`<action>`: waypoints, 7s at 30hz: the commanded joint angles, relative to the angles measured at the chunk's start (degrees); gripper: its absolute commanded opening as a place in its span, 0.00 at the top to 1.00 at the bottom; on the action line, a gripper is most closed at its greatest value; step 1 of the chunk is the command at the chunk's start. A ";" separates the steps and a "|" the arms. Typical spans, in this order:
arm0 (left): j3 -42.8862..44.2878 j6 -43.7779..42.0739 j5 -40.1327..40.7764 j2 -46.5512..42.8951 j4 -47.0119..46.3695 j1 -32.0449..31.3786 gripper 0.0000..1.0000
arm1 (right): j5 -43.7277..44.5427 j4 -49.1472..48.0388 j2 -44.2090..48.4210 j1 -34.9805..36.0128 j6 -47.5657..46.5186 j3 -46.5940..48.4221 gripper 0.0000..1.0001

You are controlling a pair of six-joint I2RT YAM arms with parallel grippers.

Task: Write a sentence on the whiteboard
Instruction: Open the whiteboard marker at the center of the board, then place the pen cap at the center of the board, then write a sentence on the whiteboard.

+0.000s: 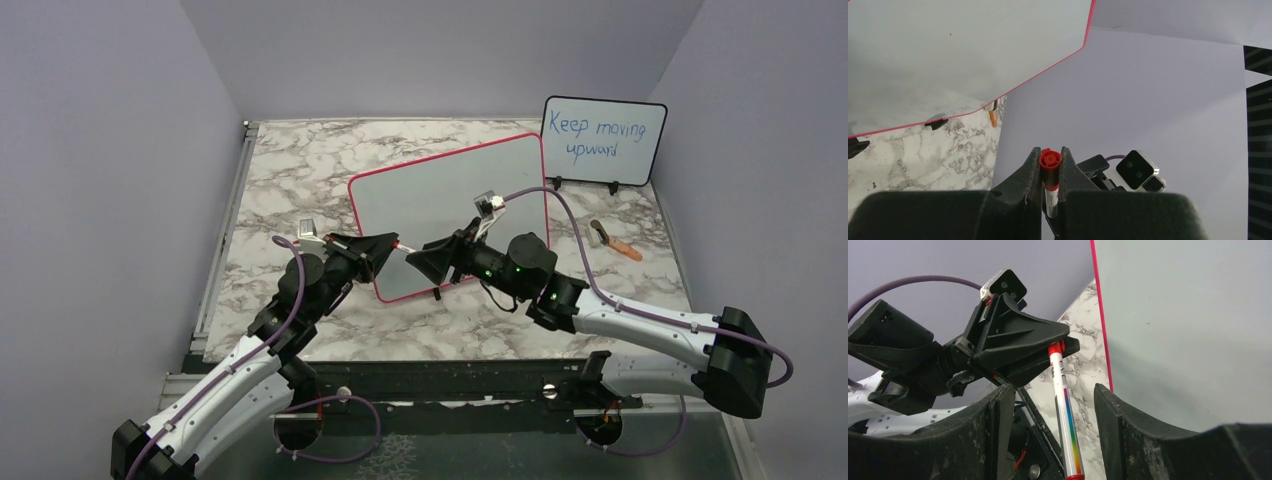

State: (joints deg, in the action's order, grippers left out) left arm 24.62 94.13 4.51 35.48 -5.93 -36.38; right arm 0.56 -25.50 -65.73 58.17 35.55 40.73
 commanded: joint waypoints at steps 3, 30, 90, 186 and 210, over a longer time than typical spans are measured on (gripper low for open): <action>0.22 2.62 2.21 -1.44 -1.08 -0.09 1.00 | 2.62 -0.75 0.17 0.10 0.84 0.55 0.39; 1.08 2.46 1.95 -0.27 -1.18 -0.09 1.00 | -2.56 -1.95 -1.50 0.10 0.57 2.13 0.82; 54.54 -74.49 13.58 33.52 39.96 17.98 1.00 | 10.85 31.27 20.63 0.10 -13.24 4.44 1.00; 44.11 -77.97 -69.78 48.08 9.44 38.84 0.39 | 10.86 41.10 9.85 0.10 -23.81 18.71 0.99; 28.60 -69.81 -72.82 41.96 -8.66 36.47 1.00 | 10.54 43.66 2.11 1.11 -24.15 25.28 0.99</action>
State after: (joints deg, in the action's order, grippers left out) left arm 55.24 23.31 -68.25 79.72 -11.66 0.25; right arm 9.82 16.14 -62.15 58.19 11.38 63.53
